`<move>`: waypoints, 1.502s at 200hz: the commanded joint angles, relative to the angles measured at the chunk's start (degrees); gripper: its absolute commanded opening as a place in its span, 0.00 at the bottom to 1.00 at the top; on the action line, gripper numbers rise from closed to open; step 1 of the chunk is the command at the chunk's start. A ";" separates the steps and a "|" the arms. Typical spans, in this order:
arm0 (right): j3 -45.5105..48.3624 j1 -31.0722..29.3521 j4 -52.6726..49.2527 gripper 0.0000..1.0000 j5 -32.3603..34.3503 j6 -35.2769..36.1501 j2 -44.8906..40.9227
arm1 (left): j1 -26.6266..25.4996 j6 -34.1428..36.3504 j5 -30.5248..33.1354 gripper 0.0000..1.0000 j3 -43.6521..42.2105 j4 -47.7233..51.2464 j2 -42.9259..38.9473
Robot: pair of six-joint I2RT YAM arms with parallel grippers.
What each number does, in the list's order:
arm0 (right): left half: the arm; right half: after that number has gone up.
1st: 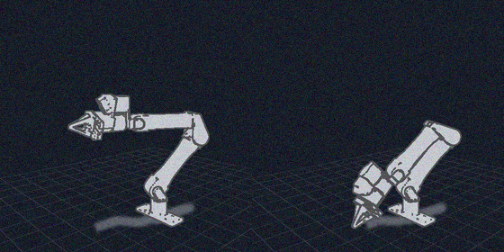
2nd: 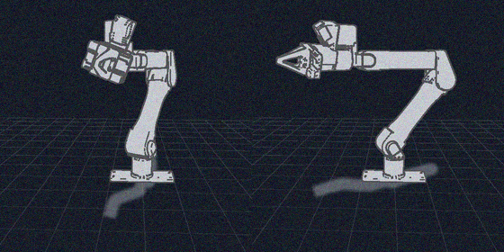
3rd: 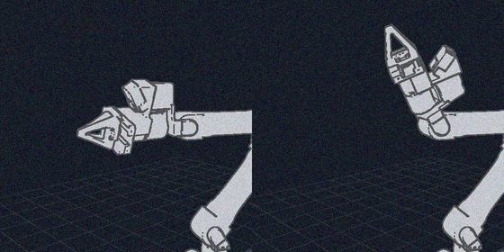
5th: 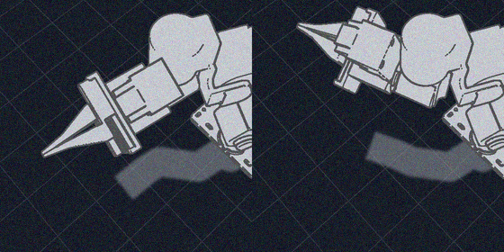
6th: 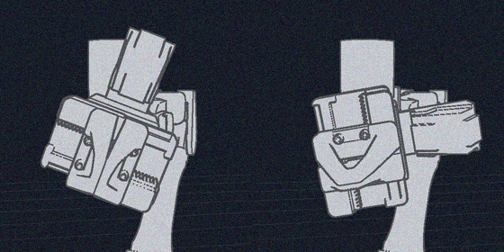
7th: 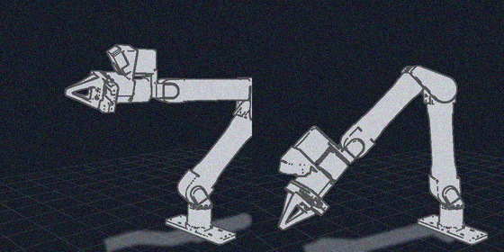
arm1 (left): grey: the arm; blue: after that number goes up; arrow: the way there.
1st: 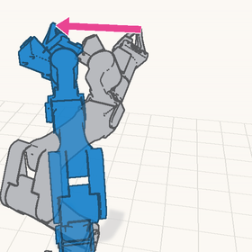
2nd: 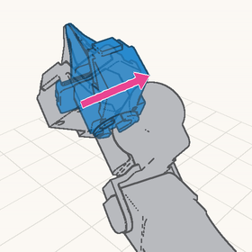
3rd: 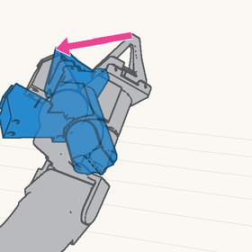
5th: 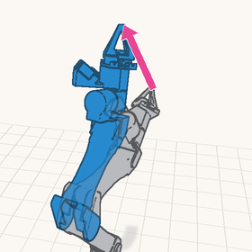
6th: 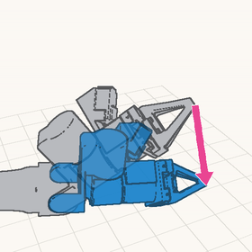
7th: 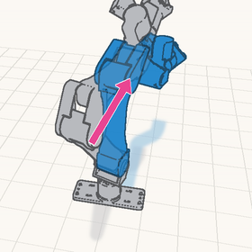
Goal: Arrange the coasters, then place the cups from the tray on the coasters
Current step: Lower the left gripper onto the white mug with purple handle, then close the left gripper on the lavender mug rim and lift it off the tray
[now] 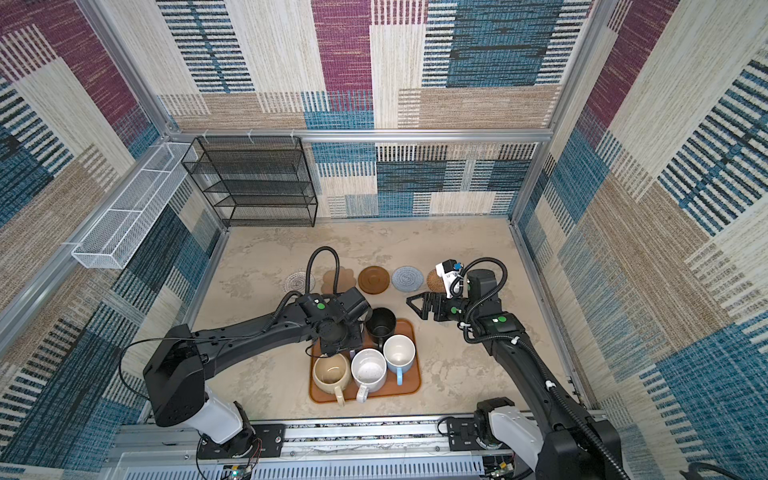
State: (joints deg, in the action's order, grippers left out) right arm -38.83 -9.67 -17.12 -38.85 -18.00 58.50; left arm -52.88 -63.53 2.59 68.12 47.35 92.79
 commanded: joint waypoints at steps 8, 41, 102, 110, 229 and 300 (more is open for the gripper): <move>-0.11 -0.07 0.76 1.00 0.24 -0.30 -0.14 | -0.15 -1.95 1.02 0.46 0.65 1.23 1.29; -0.13 -0.08 0.82 1.00 0.44 -0.41 -0.39 | -0.20 -1.73 1.10 0.41 0.84 1.16 2.17; -0.29 -0.08 0.68 0.99 0.99 -0.35 -0.64 | -0.20 -0.33 1.28 0.20 1.98 1.72 2.83; -0.37 -0.07 0.61 0.99 0.92 -0.30 -0.67 | -0.13 -0.20 1.19 0.17 2.00 1.67 2.91; -1.38 -0.26 2.12 0.99 -4.75 1.00 -5.44 | -0.13 4.10 2.62 0.00 1.65 3.04 -1.13; -4.08 -4.98 2.45 1.00 -2.53 -0.11 -4.35 | 0.06 11.93 6.13 0.00 5.00 4.70 -7.59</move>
State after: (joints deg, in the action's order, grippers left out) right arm -41.23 -12.36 -16.45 -43.29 -17.56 53.32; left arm -52.99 -56.95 4.58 71.22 52.10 87.09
